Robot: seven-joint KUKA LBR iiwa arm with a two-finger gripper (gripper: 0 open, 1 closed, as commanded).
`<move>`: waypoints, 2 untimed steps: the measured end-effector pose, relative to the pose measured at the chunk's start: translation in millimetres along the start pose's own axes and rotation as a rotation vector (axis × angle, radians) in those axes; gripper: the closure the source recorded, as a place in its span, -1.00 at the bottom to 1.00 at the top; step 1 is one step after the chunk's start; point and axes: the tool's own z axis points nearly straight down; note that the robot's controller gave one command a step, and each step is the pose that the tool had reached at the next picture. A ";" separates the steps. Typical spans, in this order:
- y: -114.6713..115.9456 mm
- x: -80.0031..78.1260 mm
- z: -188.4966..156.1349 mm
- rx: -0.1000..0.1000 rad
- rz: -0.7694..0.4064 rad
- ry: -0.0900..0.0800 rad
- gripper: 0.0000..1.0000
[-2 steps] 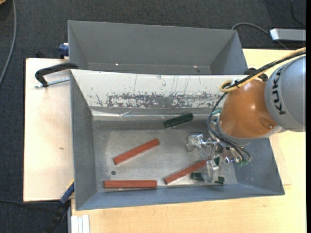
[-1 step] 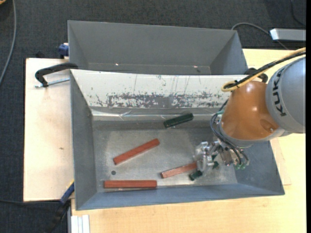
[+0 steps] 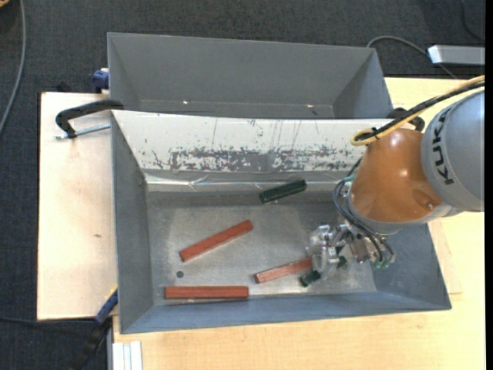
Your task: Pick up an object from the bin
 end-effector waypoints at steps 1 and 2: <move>0.1 0.1 -1.4 0.000 0.000 -0.001 1.00; 0.4 -0.1 -6.5 0.000 0.000 -0.002 1.00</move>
Offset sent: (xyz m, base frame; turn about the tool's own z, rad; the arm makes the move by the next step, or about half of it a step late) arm 0.0001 0.0000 0.0214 0.0000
